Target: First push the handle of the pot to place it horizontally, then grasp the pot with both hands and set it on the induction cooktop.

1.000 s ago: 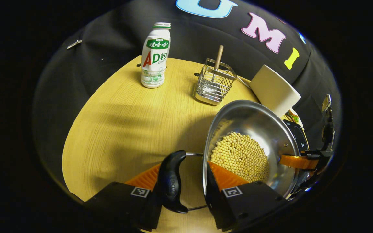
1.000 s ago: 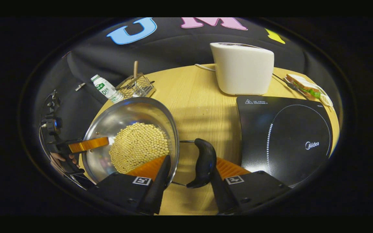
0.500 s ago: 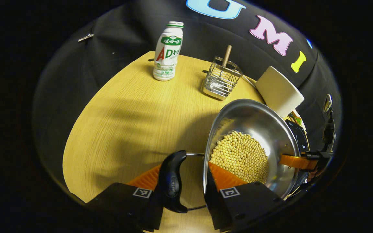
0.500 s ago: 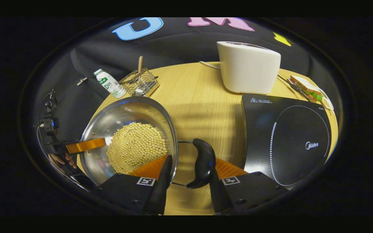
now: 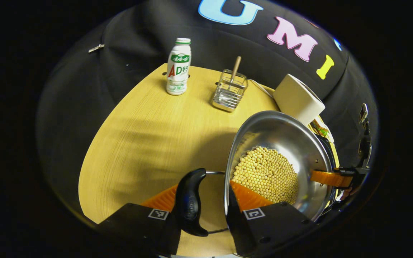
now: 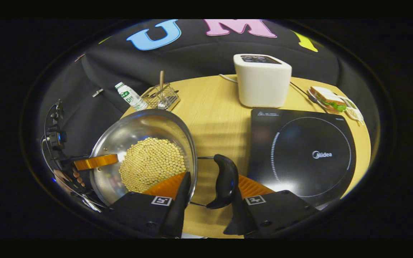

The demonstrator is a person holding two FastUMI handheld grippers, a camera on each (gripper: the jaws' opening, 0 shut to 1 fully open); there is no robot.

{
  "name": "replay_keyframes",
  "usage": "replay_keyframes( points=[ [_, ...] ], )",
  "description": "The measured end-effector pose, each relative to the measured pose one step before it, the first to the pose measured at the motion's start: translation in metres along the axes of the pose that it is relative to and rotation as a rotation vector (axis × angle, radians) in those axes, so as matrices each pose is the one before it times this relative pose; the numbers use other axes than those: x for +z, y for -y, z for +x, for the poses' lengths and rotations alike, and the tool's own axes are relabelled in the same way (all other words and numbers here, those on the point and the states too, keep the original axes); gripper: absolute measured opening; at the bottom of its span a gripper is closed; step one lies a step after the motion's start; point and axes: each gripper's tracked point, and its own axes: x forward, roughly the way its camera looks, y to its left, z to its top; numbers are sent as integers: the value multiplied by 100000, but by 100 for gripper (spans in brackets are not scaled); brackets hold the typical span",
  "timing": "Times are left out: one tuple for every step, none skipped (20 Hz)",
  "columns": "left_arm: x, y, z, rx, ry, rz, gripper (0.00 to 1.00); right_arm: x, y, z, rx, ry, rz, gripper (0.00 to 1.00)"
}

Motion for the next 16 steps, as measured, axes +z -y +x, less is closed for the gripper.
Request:
replay_keyframes(
  points=[
    [286, 1016, -136, -812, -26, 735, 61, 345, 862, -699, -547, 1076, 435, 59],
    [266, 1202, -60, -1025, 341, 712, 61, 415, 975, -756, -781, 1277, 439, 59],
    [367, 1245, 157, -1022, 107, 752, 61, 317, 1037, -723, -703, 1186, 546, 59],
    [250, 1351, 179, -1058, 88, 842, 60, 296, 1108, -537, -863, 1015, 770, 59],
    [263, 1387, 222, -1025, 7, 1024, 60, 357, 1172, -571, -978, 925, 793, 59],
    [355, 1381, 432, -896, -21, 1131, 60, 384, 1263, -480, -912, 843, 894, 59],
    [368, 1448, 351, -788, -53, 1026, 60, 313, 1193, -437, -777, 558, 1095, 59],
    [438, 1352, 396, -760, -154, 1239, 61, 311, 1267, -402, -621, 538, 1213, 59],
    [394, 1275, 373, -667, -10, 1173, 60, 279, 1169, -414, -638, 580, 1084, 59],
    [278, 1327, 233, -638, -129, 1073, 60, 342, 1182, -356, -644, 529, 824, 59],
    [418, 1263, 365, -616, -149, 821, 61, 338, 1244, -418, -726, 716, 905, 59],
    [293, 1216, 375, -640, -106, 800, 61, 388, 1022, -603, -602, 404, 851, 59],
    [276, 1126, 337, -504, -125, 680, 61, 300, 1098, -313, -598, 379, 938, 59],
    [224, 1413, 26, -540, -80, 618, 61, 316, 1103, -304, -529, 380, 733, 59],
    [293, 1076, 431, -388, 182, 323, 61, 146, 1285, 217, -511, 358, 475, 59],
    [161, 1116, 823, -376, 5, 109, 61, 294, 1052, -164, -551, 451, 426, 58]
  ],
)
